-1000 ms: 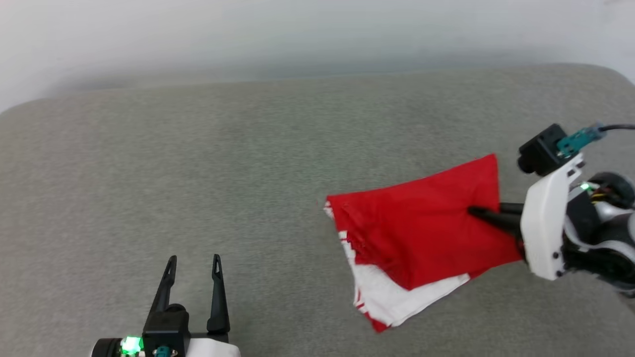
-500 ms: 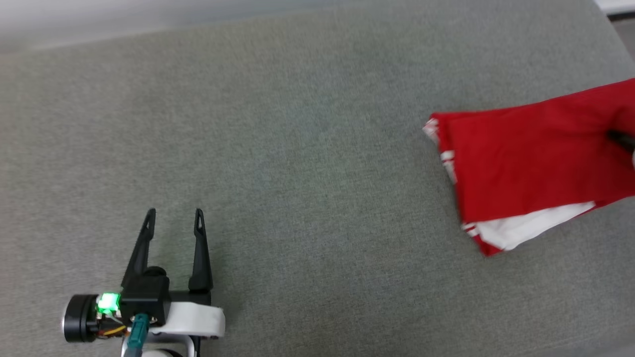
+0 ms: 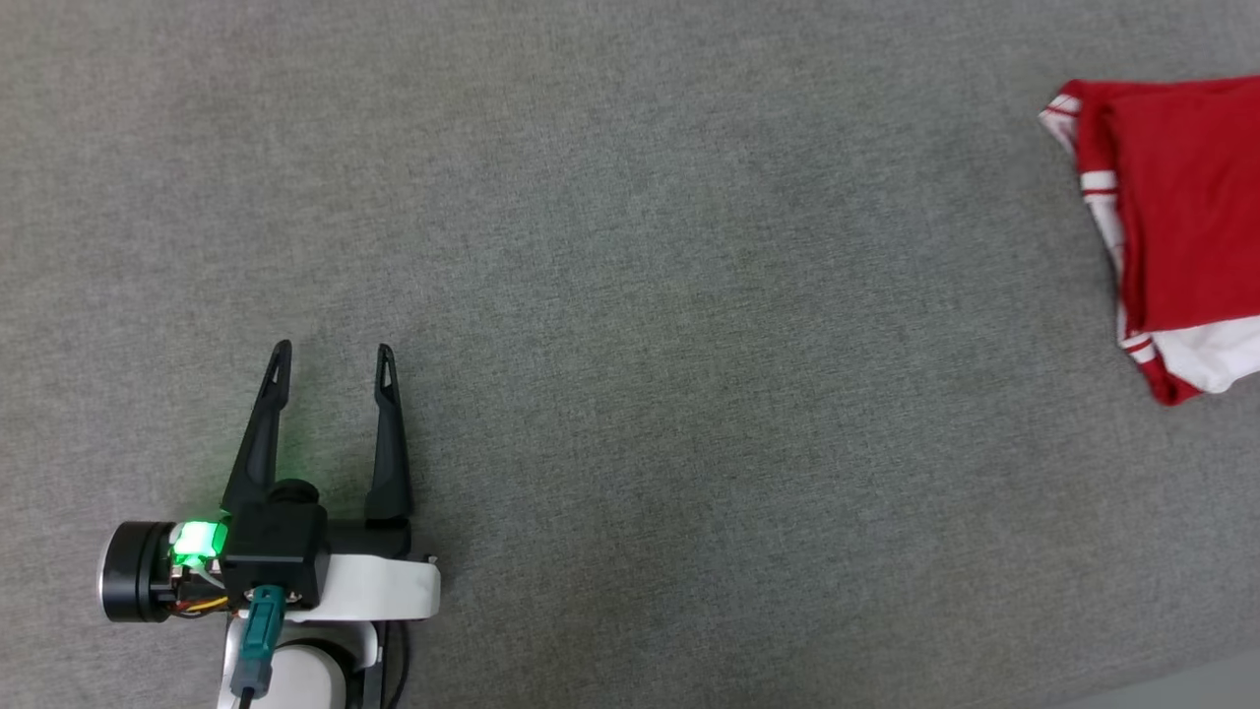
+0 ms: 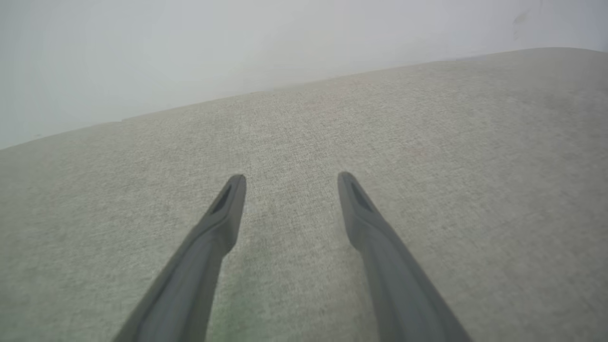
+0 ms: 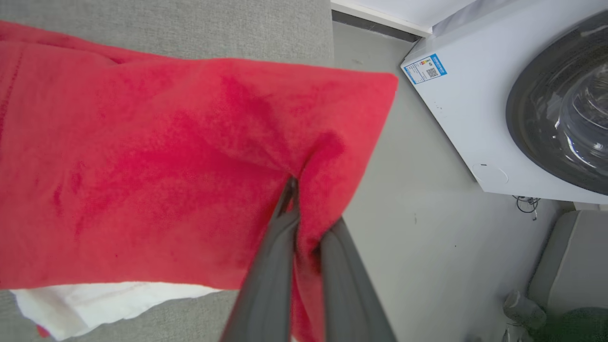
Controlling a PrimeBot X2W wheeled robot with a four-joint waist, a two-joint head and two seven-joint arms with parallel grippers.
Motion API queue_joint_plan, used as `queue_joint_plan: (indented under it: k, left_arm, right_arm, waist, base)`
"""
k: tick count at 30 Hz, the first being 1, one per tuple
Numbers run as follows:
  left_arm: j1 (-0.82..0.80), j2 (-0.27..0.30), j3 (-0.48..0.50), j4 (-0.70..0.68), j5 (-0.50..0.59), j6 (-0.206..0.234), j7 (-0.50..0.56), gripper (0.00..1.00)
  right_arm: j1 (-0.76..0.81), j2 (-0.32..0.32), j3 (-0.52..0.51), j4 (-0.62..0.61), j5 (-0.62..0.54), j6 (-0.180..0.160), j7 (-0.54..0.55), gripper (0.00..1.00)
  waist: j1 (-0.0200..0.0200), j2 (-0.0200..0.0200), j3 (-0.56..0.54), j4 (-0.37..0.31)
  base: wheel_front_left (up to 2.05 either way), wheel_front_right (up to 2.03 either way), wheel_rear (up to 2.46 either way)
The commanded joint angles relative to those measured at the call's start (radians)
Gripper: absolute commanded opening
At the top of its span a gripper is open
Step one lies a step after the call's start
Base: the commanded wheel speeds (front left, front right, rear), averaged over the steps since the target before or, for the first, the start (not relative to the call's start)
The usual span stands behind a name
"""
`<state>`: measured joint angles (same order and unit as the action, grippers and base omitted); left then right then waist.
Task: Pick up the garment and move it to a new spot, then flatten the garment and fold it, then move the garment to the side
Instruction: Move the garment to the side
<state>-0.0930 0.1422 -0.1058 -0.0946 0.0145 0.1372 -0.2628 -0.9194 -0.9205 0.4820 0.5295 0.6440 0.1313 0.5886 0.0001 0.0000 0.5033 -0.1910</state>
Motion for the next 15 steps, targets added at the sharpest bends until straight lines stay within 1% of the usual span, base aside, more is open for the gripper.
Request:
queue_joint_plan:
  k: [1, 3, 7, 8, 9, 13, 15]
  left_arm:
    - [-0.016, 0.003, -0.006, -0.006, 0.002, 0.004, -0.003, 1.0]
    - [-0.017, 0.007, -0.008, -0.009, 0.0, 0.008, -0.002, 1.0]
    - [-0.016, 0.008, -0.011, -0.006, -0.007, 0.015, -0.002, 1.0]
    - [-0.014, 0.008, -0.012, -0.003, -0.008, 0.017, -0.003, 1.0]
    - [-0.011, 0.007, -0.014, 0.0, -0.008, 0.018, -0.003, 1.0]
    - [0.007, -0.001, -0.023, 0.006, -0.011, 0.027, -0.002, 1.0]
    - [0.022, -0.006, -0.024, 0.007, -0.015, 0.033, -0.002, 1.0]
  right_arm:
    - [-0.025, 0.008, -0.011, 0.039, -0.02, -0.001, -0.018, 0.0]
    - [-0.032, 0.015, -0.01, 0.072, -0.042, -0.001, -0.038, 0.0]
    - [-0.035, 0.05, -0.024, 0.135, -0.04, -0.001, -0.065, 0.0]
    - [-0.04, 0.058, -0.03, 0.148, -0.05, -0.001, -0.079, 0.44]
    - [-0.046, 0.063, -0.031, 0.158, -0.065, -0.001, -0.094, 1.0]
    - [-0.066, 0.086, -0.034, 0.193, -0.137, -0.001, -0.167, 1.0]
    - [-0.08, 0.092, -0.035, 0.198, -0.192, -0.001, -0.231, 1.0]
  waist:
    - [-0.0001, 0.0, 0.017, 0.007]
    - [-0.0001, 0.0, 0.02, 0.01]
    - [-0.0001, 0.0, 0.013, 0.015]
    - [-0.0001, 0.0, 0.006, 0.017]
    - [-0.0001, 0.0, -0.002, 0.018]
    - [-0.0001, 0.0, -0.052, 0.03]
    - [-0.0001, 0.0, -0.083, 0.035]
  base:
    - [0.0, 0.0, 0.0]
    - [0.0, 0.0, 0.0]
    - [0.0, 0.0, 0.0]
    - [0.0, 0.0, 0.0]
    - [0.0, 0.0, 0.0]
    - [0.0, 0.0, 0.0]
    - [0.0, 0.0, 0.0]
